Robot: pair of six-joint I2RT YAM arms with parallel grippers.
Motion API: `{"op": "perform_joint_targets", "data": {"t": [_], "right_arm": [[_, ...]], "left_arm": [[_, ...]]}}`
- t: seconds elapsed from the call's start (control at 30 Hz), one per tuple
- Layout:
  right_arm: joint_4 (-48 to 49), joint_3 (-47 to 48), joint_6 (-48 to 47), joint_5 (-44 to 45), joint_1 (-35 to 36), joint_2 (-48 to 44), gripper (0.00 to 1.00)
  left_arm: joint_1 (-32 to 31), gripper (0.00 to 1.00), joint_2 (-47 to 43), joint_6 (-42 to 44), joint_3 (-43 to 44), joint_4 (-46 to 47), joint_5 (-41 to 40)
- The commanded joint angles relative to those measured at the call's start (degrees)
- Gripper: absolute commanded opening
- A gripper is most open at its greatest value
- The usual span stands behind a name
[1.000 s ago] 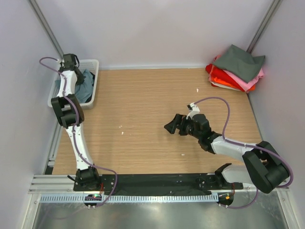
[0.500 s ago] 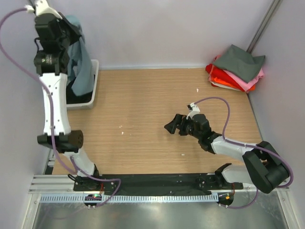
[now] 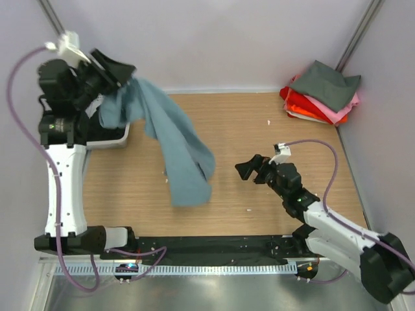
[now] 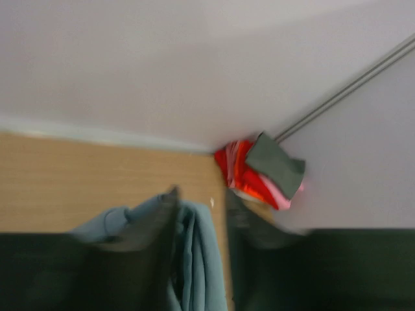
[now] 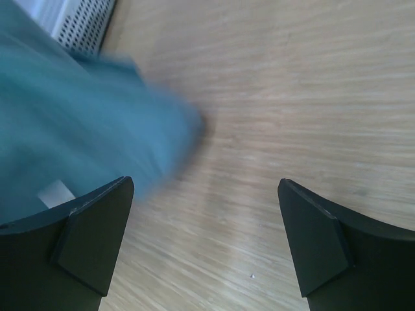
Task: Fold and stack the t-shirts
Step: Move the tshirt to the center of the board
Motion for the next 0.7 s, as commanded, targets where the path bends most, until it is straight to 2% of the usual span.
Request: {"op": "perform_joint_targets", "data": {"t": [0.0, 0.03, 0.07, 0.1, 0.2, 0.3, 0.33, 0.43, 0.47, 0.5, 0.57, 0.6, 0.67], "right_arm": [[-9.7, 2.7, -2.7, 9.3, 0.2, -10.2, 1.0], [-12.2, 3.5, -3.7, 9.8, 0.2, -14.7, 1.0], [-14.3, 5.3, -4.7, 9.8, 0.2, -16.5, 1.0], [-17.4, 6.1, -5.9, 9.2, 0.2, -17.7, 1.0], [-24.5, 10.7, -7.4, 7.0, 0.2, -18.9, 1.0], [-29.4, 15.2, -5.4, 2.6, 0.1, -13.6, 1.0], [-29.8, 15.7, -3.1, -3.0, 0.2, -12.0, 1.0], [-30.0, 15.3, 0.6, -7.7, 3.1, -8.0, 1.0], [-30.9, 14.4, 2.1, -6.4, 5.1, -8.4, 1.0], [-31.9, 14.2, 2.3, -4.7, 11.2, -9.0, 1.0], [-36.0, 14.9, 3.5, 3.9, 18.6, -10.0, 1.0], [-37.3, 15.6, 3.9, 5.7, 25.4, -9.6, 1.0], [-41.4, 19.0, 6.0, 12.7, 33.3, -7.3, 1.0]], "left_arm": [[-0.2, 0.85, -2.4, -1.8, -18.1, -8.8, 6.5], [-0.2, 0.99, -4.9, 1.2, -21.3, -10.9, 5.6], [-0.2, 1.0, -6.7, 2.2, -24.4, -14.5, 3.4], [-0.2, 1.0, -8.3, 2.9, -31.0, -15.2, 2.4], [-0.3, 1.0, -15.5, 3.3, -41.9, -14.9, 0.9], [-0.3, 1.0, -20.7, 3.6, -47.6, -15.5, -1.0], [-0.3, 1.0, -21.5, 3.7, -48.6, -16.4, -1.6], [-0.2, 1.0, -23.7, 3.3, -52.0, -17.3, -3.2], [-0.2, 1.0, -24.3, 2.9, -52.9, -17.3, -3.4], [-0.2, 1.0, -24.6, 2.9, -54.5, -17.3, -3.8], [-0.2, 1.0, -24.4, 3.5, -55.7, -17.7, -4.4], [-0.2, 1.0, -24.2, 3.9, -56.1, -17.9, -4.8], [-0.2, 1.0, -23.4, 5.3, -55.8, -19.0, -6.3]]}}
